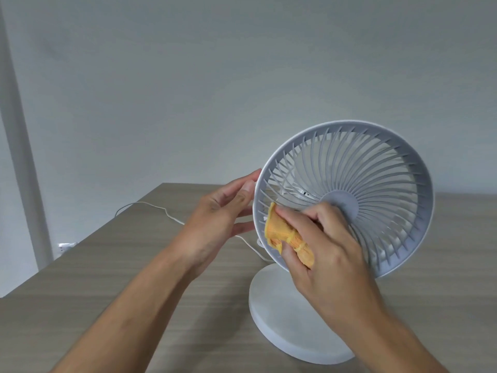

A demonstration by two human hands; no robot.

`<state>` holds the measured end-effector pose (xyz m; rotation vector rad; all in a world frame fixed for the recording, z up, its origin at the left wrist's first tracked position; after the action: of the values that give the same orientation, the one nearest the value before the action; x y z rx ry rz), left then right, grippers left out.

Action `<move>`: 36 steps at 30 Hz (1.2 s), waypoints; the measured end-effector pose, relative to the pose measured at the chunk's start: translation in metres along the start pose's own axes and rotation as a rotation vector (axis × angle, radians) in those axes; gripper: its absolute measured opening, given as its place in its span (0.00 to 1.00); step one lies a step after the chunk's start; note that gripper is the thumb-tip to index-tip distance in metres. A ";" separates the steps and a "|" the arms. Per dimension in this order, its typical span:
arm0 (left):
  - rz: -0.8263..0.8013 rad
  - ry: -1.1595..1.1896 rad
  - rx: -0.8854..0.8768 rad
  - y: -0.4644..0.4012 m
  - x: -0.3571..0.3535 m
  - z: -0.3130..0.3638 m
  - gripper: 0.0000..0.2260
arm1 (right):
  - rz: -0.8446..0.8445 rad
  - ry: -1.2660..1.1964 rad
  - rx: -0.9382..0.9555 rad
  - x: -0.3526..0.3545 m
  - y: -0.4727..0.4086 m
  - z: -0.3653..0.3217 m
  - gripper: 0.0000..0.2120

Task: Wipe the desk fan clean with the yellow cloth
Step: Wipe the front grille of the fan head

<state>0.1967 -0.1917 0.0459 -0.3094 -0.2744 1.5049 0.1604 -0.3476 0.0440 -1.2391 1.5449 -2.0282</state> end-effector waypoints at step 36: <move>0.155 -0.051 -0.108 0.002 -0.003 0.001 0.14 | 0.055 0.018 0.101 0.008 -0.004 0.010 0.19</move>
<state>0.1948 -0.1950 0.0459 -0.3863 -0.3800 1.6557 0.1649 -0.3582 0.0515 -1.1313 1.4485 -2.0600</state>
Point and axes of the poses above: each hand's wrist, its own y-axis away from the middle knuckle, its own x-axis out of the back of the hand, z = x × y, the point moved 7 cm from there along -y, towards the middle knuckle, and after that the axes turned 5 degrees about x, right-handed, at the moved point
